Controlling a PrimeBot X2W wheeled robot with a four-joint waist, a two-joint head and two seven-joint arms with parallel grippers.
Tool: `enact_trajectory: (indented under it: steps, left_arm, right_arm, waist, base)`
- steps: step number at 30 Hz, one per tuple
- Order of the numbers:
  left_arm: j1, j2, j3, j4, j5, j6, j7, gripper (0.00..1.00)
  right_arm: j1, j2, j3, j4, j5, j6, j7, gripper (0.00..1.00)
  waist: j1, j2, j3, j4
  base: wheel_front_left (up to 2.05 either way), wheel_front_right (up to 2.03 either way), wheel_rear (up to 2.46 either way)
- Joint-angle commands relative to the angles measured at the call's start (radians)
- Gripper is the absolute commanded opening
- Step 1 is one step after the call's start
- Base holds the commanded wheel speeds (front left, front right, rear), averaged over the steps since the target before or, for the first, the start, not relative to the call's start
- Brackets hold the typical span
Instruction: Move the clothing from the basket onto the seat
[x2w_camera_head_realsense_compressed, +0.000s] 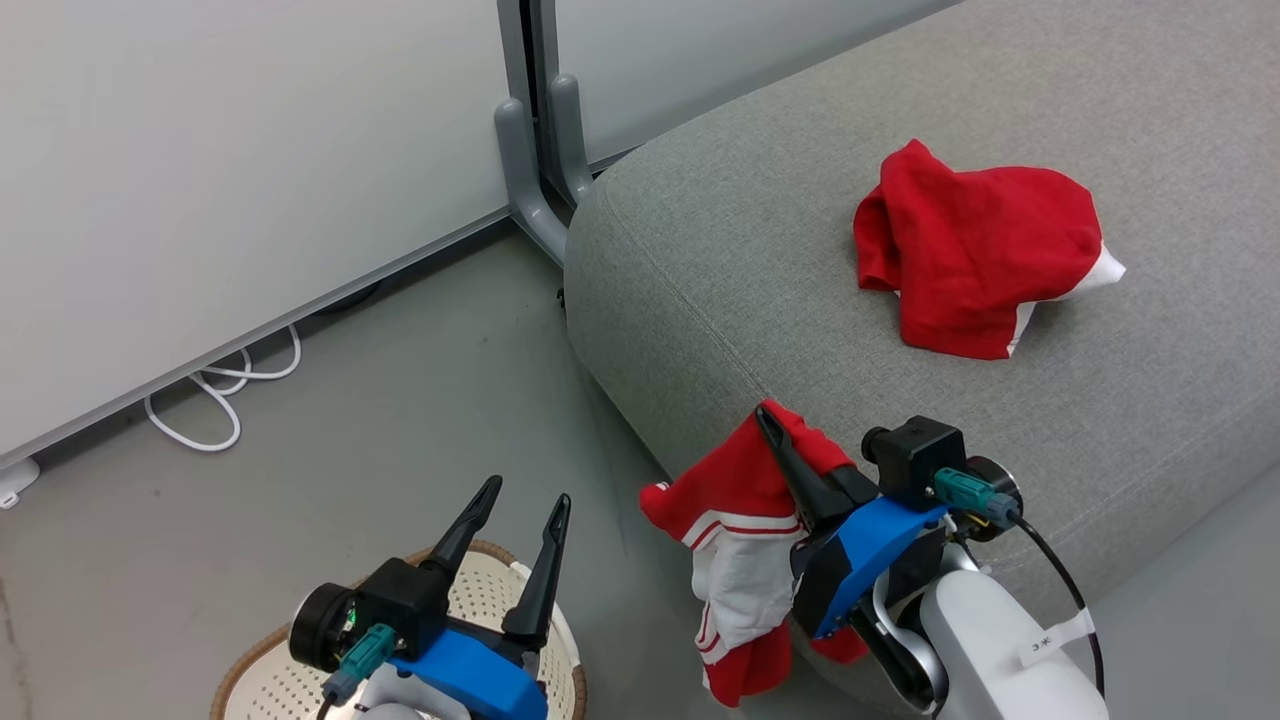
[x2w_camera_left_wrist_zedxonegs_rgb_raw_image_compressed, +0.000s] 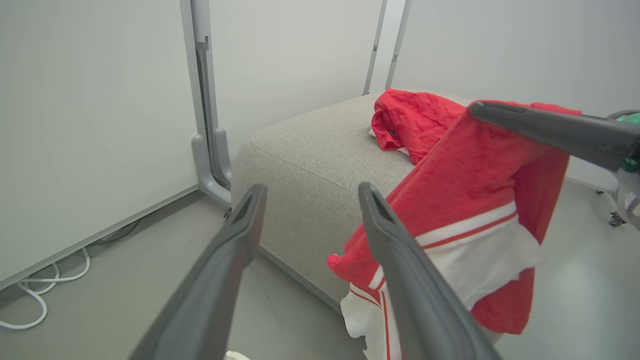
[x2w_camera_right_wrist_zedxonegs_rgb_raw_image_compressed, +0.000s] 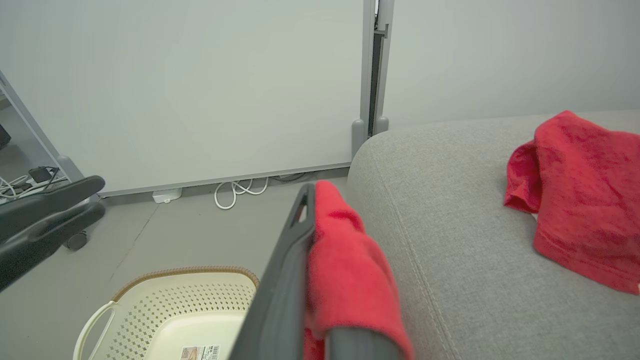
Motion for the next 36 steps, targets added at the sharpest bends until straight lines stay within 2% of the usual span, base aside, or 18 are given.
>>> enact_trajectory:
  steps: [1, 8, 15, 26, 36]
  left_arm:
    - [-0.014, 0.005, 0.006, -0.001, 0.002, -0.001, -0.005, 1.00]
    - [-0.021, 0.017, 0.013, -0.014, 0.011, -0.001, -0.005, 1.00]
    - [-0.040, 0.029, 0.007, -0.022, 0.021, -0.001, -0.005, 1.00]
    - [-0.117, 0.070, -0.024, -0.052, 0.036, -0.001, -0.005, 1.00]
    - [-0.225, 0.130, -0.053, -0.105, 0.060, -0.001, -0.005, 1.00]
  right_arm:
    - [0.000, -0.001, -0.008, 0.000, 0.007, 0.000, -0.005, 0.00]
    - [-0.069, -0.005, -0.036, -0.033, -0.010, 0.000, 0.018, 0.00]
    - [-0.191, -0.073, -0.111, -0.094, -0.026, 0.000, 0.077, 0.00]
    - [-0.411, -0.254, -0.268, -0.179, 0.026, 0.000, 0.200, 0.00]
    - [-0.621, -0.436, -0.464, -0.164, 0.092, 0.000, 0.247, 0.00]
  waist:
    - [0.0000, -0.0001, 0.003, 0.004]
    - [0.0000, -0.0001, 0.036, 0.006]
    - [0.0000, -0.0001, 0.077, 0.012]
    - [0.0000, -0.0001, 0.221, 0.057]
    - [0.0000, -0.0001, 0.415, 0.111]
  base:
    - [0.00, 0.00, 0.00]
    - [0.00, 0.00, 0.00]
    - [0.00, 0.00, 0.00]
    - [0.00, 0.00, 0.00]
    - [0.00, 0.00, 0.00]
